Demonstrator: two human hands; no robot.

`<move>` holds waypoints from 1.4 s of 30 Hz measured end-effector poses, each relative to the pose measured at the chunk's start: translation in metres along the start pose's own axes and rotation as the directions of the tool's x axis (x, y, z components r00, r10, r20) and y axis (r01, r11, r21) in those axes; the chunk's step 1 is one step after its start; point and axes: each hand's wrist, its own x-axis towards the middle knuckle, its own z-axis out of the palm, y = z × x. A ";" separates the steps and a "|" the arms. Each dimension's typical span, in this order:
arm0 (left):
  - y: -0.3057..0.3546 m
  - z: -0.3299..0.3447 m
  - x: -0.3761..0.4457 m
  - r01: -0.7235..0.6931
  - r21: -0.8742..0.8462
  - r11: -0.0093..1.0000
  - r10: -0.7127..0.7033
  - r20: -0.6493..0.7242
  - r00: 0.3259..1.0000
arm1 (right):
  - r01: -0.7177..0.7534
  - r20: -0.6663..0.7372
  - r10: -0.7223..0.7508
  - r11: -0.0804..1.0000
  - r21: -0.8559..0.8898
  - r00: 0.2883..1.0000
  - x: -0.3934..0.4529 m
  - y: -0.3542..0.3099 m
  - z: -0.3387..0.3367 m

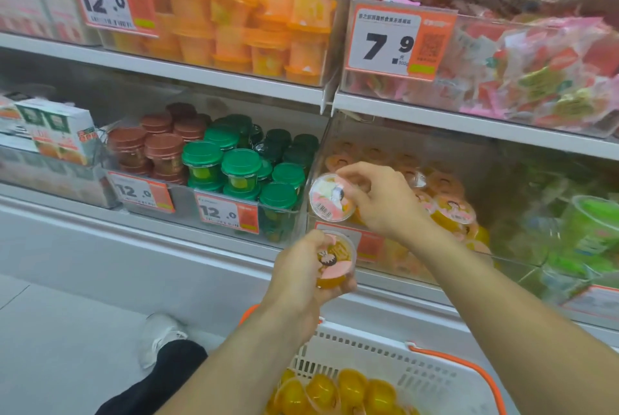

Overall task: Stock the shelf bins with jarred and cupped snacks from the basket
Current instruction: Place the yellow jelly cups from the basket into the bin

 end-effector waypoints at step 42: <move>-0.002 0.011 0.009 -0.738 0.673 0.045 0.720 0.490 0.491 | -0.001 -0.187 0.116 0.851 0.526 0.976 -0.066 0.044 -0.042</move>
